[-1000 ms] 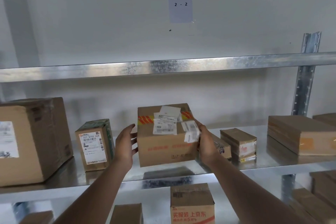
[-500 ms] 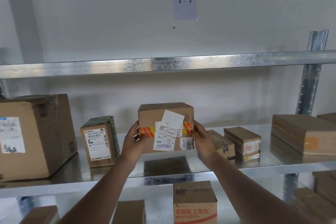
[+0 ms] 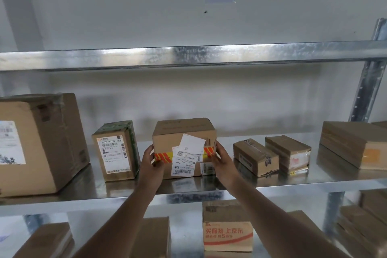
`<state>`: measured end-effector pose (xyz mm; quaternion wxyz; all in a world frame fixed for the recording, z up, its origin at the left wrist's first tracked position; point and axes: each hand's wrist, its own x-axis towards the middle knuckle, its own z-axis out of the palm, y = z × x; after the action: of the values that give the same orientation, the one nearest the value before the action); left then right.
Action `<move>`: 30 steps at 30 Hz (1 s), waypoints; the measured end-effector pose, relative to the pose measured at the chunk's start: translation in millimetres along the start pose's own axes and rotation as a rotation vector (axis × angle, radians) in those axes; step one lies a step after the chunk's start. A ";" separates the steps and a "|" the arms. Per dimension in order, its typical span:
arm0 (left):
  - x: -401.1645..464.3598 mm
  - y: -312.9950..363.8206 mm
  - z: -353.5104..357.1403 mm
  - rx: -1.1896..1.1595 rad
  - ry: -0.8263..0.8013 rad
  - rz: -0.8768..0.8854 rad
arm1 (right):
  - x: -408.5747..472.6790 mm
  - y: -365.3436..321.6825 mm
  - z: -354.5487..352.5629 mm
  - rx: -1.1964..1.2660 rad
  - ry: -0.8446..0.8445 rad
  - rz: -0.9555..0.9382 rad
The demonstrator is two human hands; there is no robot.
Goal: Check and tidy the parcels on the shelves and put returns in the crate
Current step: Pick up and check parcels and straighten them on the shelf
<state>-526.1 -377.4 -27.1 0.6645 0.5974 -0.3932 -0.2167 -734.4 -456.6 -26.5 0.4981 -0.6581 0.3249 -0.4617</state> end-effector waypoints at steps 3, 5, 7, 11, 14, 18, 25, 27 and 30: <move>-1.7 4.8 5.4 0.132 0.082 0.075 | -6.0 -5.2 0.2 0.005 0.013 0.038; -4.4 14.9 15.7 0.287 0.243 0.222 | -12.3 -12.5 -6.6 -0.007 0.105 0.045; -12.0 30.0 30.1 0.388 0.289 0.425 | -17.1 -15.6 -21.5 -0.113 0.210 -0.055; -35.5 49.8 68.0 0.430 0.170 0.684 | -30.3 -23.1 -67.2 -0.336 0.392 -0.213; -51.3 47.8 99.7 0.384 0.089 0.787 | -33.3 -18.0 -105.2 -0.448 0.504 -0.120; -67.9 36.8 155.1 0.331 -0.208 0.620 | -22.7 7.0 -148.0 -0.571 0.359 0.043; -82.4 39.3 244.9 0.011 -0.352 -0.293 | -16.5 18.6 -196.9 -0.481 0.154 0.187; -85.6 42.3 254.8 -0.194 -0.286 -0.396 | -15.8 11.5 -202.5 -0.425 0.101 0.202; -87.4 43.2 257.0 -0.307 -0.191 -0.446 | -17.5 11.3 -206.3 -0.365 0.060 0.162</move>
<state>-787.0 -463.1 -14.4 0.6428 0.5385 -0.2755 -0.4699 -932.5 -517.7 -26.4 0.3961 -0.6952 0.4699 -0.3728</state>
